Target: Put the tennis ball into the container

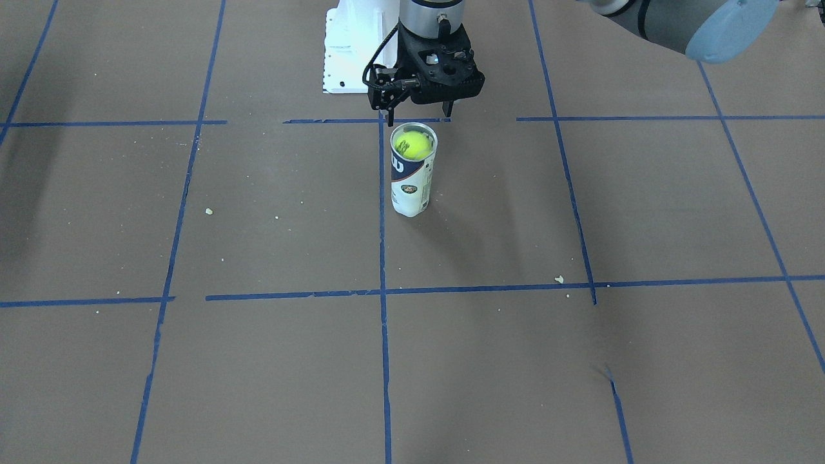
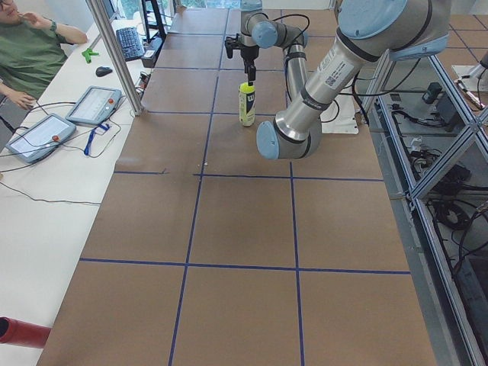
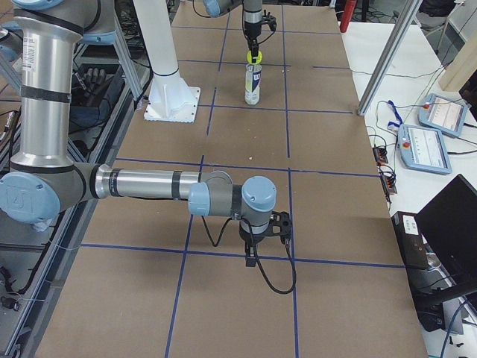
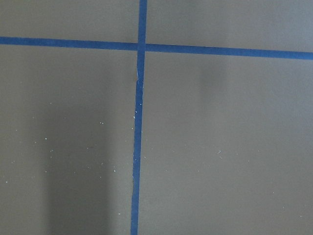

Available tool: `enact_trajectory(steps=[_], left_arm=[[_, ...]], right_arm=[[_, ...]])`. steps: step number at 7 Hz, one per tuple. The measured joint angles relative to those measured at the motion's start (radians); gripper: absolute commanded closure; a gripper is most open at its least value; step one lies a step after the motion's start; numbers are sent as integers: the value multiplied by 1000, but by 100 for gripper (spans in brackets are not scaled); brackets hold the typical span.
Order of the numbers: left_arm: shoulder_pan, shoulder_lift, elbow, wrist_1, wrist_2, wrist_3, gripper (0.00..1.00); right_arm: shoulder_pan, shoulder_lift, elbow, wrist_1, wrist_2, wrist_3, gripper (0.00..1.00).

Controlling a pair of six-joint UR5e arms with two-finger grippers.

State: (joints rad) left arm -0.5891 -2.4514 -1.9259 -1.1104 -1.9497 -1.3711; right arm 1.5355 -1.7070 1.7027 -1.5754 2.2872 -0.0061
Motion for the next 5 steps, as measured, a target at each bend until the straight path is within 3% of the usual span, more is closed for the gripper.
enact_trajectory(steps=[3,5], left_arm=[[-7,13,-25,1,1,35,0],[-68,87,-56,-18,-5,225,0]], right_arm=[[0,0,0,0,0,0,0],[0,0,0,0,0,0,0]])
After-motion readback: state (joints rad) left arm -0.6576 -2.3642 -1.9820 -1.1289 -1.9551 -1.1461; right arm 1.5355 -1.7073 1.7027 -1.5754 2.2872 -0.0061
